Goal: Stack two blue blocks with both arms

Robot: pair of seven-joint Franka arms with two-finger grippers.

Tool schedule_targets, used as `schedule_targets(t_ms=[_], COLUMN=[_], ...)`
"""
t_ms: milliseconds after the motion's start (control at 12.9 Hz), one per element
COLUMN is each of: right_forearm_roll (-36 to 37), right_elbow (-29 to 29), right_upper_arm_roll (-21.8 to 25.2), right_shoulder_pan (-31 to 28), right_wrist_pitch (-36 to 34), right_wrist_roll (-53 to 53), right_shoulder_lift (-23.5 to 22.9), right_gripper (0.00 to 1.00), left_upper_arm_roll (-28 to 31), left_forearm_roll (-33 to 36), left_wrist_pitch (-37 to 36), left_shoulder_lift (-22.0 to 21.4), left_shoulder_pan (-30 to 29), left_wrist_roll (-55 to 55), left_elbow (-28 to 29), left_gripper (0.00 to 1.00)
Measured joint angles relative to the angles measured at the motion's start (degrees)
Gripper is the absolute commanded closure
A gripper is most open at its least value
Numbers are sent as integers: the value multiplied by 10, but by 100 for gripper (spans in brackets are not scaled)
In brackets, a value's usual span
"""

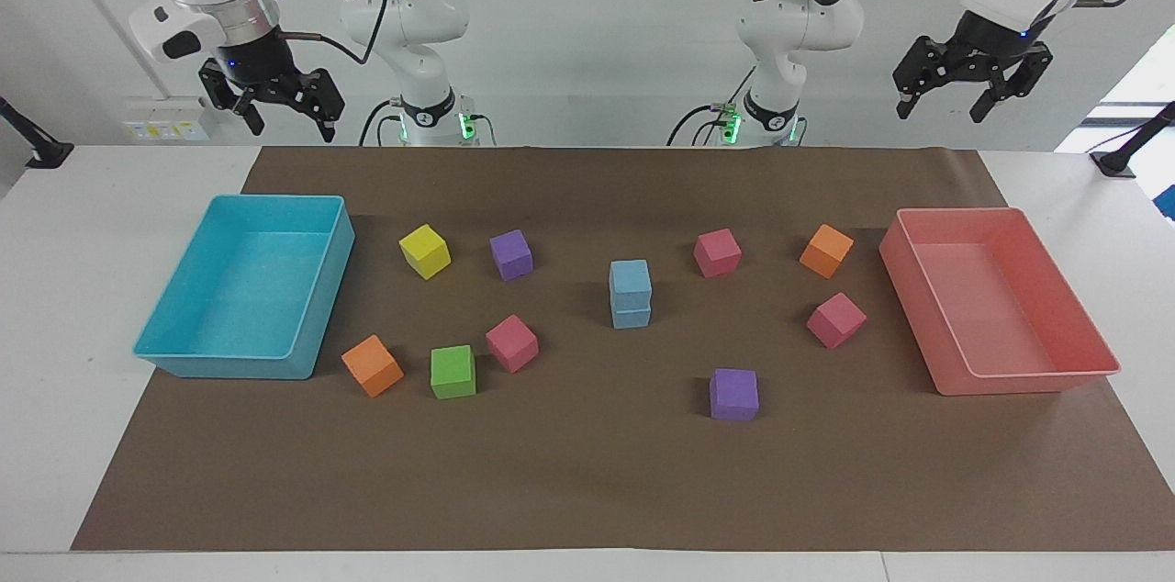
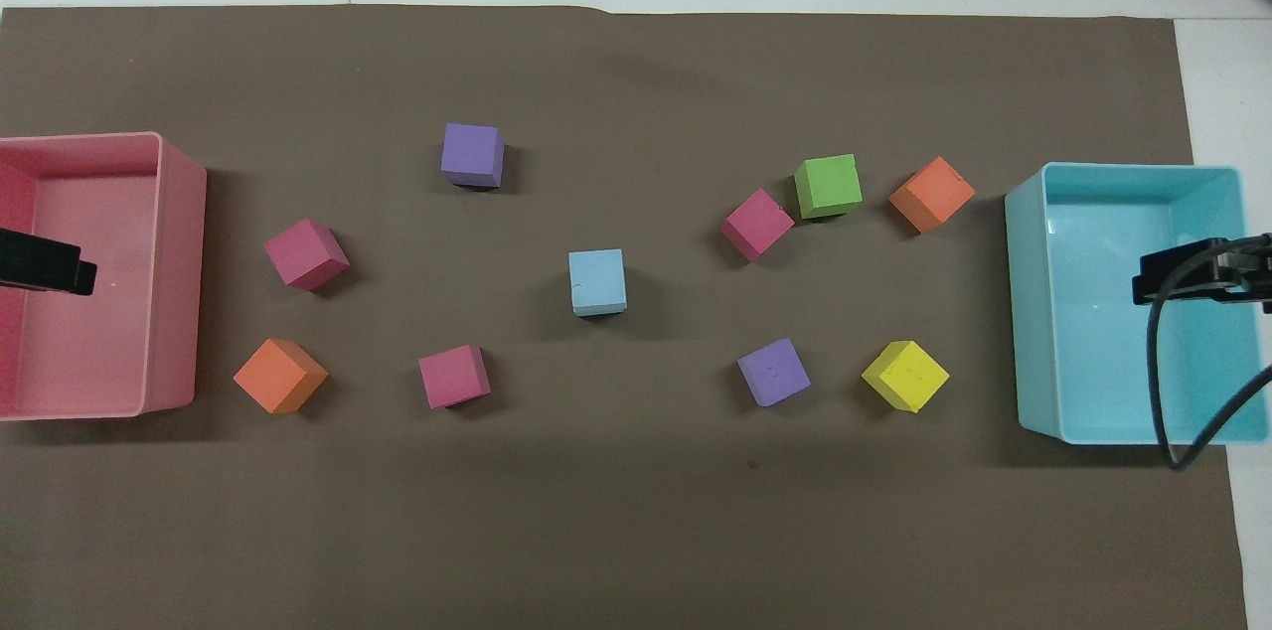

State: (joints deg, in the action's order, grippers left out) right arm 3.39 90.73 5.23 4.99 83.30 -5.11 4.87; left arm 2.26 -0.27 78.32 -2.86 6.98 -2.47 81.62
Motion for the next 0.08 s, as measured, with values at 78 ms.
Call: schedule_targets(t_ms=[78], right_forearm_roll=[0], right_elbow=[0], right_upper_arm_roll=[0], right_shoulder_pan=[0], right_wrist_pitch=[0], right_wrist_roll=[0], right_shoulder_lift=[0], right_gripper=[0], left_upper_arm_roll=[0], left_forearm_roll=[0], left_wrist_pitch=[0], left_shoulder_lift=[0], left_shoulder_pan=[0], left_wrist_roll=[0], left_elbow=[0], left_gripper=[0])
